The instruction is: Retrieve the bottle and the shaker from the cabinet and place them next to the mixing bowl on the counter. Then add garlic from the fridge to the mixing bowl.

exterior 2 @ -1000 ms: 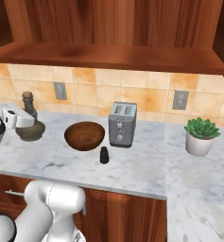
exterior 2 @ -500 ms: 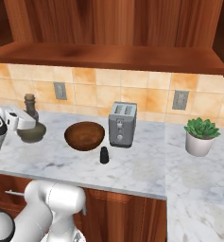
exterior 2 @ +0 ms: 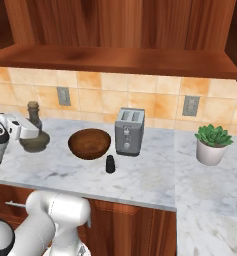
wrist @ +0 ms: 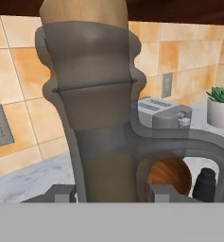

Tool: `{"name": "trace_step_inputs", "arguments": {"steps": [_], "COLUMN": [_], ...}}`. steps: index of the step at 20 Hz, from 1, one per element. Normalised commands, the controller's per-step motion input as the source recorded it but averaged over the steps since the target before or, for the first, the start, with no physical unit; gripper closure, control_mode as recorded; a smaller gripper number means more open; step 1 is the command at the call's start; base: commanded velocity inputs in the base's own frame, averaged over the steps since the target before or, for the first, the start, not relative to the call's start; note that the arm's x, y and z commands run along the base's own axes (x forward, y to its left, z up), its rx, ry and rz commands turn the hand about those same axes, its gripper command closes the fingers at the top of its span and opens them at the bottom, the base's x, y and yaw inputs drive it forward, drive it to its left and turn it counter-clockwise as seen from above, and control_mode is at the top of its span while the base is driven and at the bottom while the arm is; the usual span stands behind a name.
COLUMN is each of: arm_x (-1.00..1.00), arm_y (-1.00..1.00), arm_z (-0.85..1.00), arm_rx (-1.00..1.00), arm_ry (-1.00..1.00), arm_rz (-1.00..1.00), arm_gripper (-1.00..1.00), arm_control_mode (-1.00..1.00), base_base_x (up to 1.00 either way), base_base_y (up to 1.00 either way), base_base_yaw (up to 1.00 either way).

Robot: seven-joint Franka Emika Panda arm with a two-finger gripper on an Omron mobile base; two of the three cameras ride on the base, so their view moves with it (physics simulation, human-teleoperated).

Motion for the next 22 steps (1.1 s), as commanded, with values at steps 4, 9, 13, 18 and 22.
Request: {"name": "trace_step_inputs", "arguments": {"steps": [4, 9, 13, 18, 22], "arm_x": [0.00, 0.00, 0.00, 0.13, 0.22], "arm_y": [-0.01, -0.01, -0.01, 0.01, 0.01], "arm_z": [-0.11, -0.11, -0.14, -0.16, -0.25], "arm_rx": [0.03, 0.04, 0.03, 0.01, 0.00], "arm_ry": [0.00, 0.00, 0.00, 0.00, 0.00], "arm_rz": [0.00, 0.00, 0.00, 0.00, 0.00], "arm_gripper": [1.00, 1.00, 1.00, 1.00, 1.00], "arm_control_mode": [-1.00, -1.00, -1.00, -1.00, -1.00], "base_base_x": [0.00, 0.00, 0.00, 0.00, 0.00], "base_base_y": [0.00, 0.00, 0.00, 0.00, 0.00], "base_base_yaw": [0.00, 0.00, 0.00, 0.00, 0.00]}}
